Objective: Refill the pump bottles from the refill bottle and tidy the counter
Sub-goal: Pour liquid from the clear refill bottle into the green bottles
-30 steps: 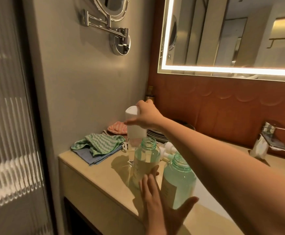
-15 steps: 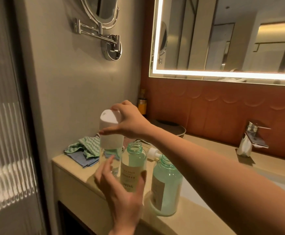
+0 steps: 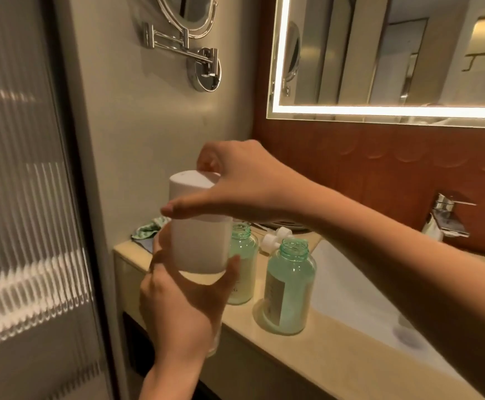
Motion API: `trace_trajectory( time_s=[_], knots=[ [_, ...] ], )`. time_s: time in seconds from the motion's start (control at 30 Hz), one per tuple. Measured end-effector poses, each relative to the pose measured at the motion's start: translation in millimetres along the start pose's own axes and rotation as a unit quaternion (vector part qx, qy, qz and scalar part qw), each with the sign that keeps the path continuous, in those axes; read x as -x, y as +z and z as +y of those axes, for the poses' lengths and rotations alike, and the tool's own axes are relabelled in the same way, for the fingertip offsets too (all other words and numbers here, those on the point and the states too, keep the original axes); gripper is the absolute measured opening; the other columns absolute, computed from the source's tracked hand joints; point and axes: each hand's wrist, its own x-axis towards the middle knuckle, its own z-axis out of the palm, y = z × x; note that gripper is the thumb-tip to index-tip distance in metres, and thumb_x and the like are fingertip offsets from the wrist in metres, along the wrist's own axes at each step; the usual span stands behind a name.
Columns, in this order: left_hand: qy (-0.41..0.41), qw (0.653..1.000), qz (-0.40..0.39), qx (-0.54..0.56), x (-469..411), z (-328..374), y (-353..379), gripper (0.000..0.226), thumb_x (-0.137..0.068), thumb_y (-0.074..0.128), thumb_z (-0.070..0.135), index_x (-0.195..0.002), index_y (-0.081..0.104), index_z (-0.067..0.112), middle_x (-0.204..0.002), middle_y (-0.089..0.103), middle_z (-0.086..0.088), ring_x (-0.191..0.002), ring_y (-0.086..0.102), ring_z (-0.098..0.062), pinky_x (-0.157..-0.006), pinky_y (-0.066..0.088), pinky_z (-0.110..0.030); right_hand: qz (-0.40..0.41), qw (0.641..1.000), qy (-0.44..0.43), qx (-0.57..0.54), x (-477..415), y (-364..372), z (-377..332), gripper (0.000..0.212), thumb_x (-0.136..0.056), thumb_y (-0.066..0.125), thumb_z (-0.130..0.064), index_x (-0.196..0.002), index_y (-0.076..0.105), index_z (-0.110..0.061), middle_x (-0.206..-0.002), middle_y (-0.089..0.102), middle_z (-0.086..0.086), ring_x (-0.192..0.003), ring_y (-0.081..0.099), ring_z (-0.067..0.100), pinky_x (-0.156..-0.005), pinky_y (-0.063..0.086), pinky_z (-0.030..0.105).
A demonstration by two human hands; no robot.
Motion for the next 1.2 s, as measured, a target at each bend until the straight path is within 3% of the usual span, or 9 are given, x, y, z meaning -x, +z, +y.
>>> trace_trajectory(
  time_s=[0.17,0.3,0.5,0.63,0.77,0.9,1.0,1.1,1.2],
  knots=[
    [0.001,0.995,-0.079,0.067,30.0,9.9,11.2,0.065,-0.050,0.069,0.066,-0.108,0.040,0.064,-0.088,0.063,0.028,-0.077,0.062,0.005,-0.064,0.057,-0.035,-0.045,0.991,0.027,0.123,30.5,-21.7,-1.1,0.071,-0.076,0.041,-0.078,-0.060,0.052,-0.010,-0.062,0.051,0.005,-0.057,0.049,0.020,-0.048,0.036,0.032],
    [-0.029,0.991,-0.112,0.070,56.2,23.2,21.2,0.054,-0.043,0.070,0.061,-0.093,0.049,0.059,-0.081,0.065,0.024,-0.071,0.063,0.003,-0.060,0.057,-0.032,-0.070,0.980,0.015,0.186,53.0,-19.3,3.3,0.066,-0.085,0.036,-0.070,-0.053,0.041,-0.013,-0.053,0.039,0.001,-0.047,0.036,0.016,-0.045,0.026,0.029],
    [-0.063,0.978,-0.187,0.065,70.7,22.1,28.7,0.057,-0.035,0.070,0.054,-0.087,0.060,0.034,-0.054,0.057,0.026,-0.055,0.058,0.007,-0.049,0.046,-0.009,-0.059,0.976,-0.031,0.206,78.9,-11.2,35.4,0.070,-0.082,0.022,-0.067,-0.068,0.056,-0.008,-0.063,0.052,0.005,-0.055,0.041,0.020,-0.056,0.038,0.035],
    [-0.162,0.928,-0.288,0.173,69.5,29.5,25.6,0.056,-0.025,0.083,0.031,-0.075,0.058,0.030,-0.071,0.063,0.033,-0.066,0.060,0.012,-0.048,0.042,-0.005,-0.100,0.991,-0.065,0.056,85.7,-17.1,55.7,0.067,-0.078,0.039,-0.067,-0.103,0.067,-0.011,-0.098,0.066,0.002,-0.086,0.058,0.015,-0.074,0.044,0.031],
    [-0.202,0.919,-0.291,0.176,72.9,31.8,30.1,0.055,-0.027,0.089,0.015,-0.074,0.064,0.031,-0.072,0.065,0.028,-0.068,0.062,0.007,-0.049,0.044,-0.007,-0.168,0.984,0.050,-0.038,86.1,-38.3,54.3,0.067,-0.068,0.040,-0.077,-0.119,0.059,-0.036,-0.115,0.061,-0.021,-0.100,0.056,-0.004,-0.081,0.050,0.015],
    [-0.193,0.942,-0.228,0.154,71.0,41.7,33.1,0.057,-0.030,0.090,0.016,-0.069,0.055,0.041,-0.065,0.063,0.019,-0.068,0.060,-0.003,-0.051,0.045,-0.006,-0.161,0.966,0.109,0.173,89.4,-45.6,36.3,0.087,-0.062,0.005,-0.087,-0.090,0.061,-0.027,-0.077,0.061,-0.007,-0.071,0.059,0.010,-0.069,0.052,0.030],
    [-0.118,0.964,-0.224,0.084,69.4,45.9,27.6,0.064,-0.040,0.090,0.019,-0.076,0.043,0.045,-0.063,0.052,0.019,-0.062,0.053,0.004,-0.049,0.039,0.001,-0.144,0.957,0.080,0.237,87.0,-36.8,28.1,0.076,-0.076,0.012,-0.081,-0.063,0.053,-0.018,-0.060,0.051,-0.002,-0.054,0.048,0.013,-0.052,0.043,0.026],
    [-0.121,0.958,-0.244,0.088,68.0,38.6,22.0,0.057,-0.039,0.090,0.019,-0.074,0.050,0.041,-0.065,0.063,0.015,-0.069,0.057,0.011,-0.050,0.041,-0.002,-0.223,0.958,0.081,0.161,80.6,-48.5,34.6,0.056,-0.085,0.031,-0.069,-0.092,0.063,-0.023,-0.087,0.062,-0.008,-0.071,0.054,0.009,-0.063,0.046,0.023],
    [-0.155,0.944,-0.281,0.079,68.6,33.1,19.1,0.055,-0.039,0.092,0.022,-0.075,0.053,0.038,-0.077,0.063,0.024,-0.074,0.058,0.008,-0.051,0.044,-0.006,-0.348,0.932,0.099,0.021,79.8,-69.5,40.6,0.056,-0.079,0.056,-0.055,-0.130,0.033,-0.061,-0.114,0.045,-0.045,-0.099,0.050,-0.017,-0.082,0.043,0.007]
  ],
)
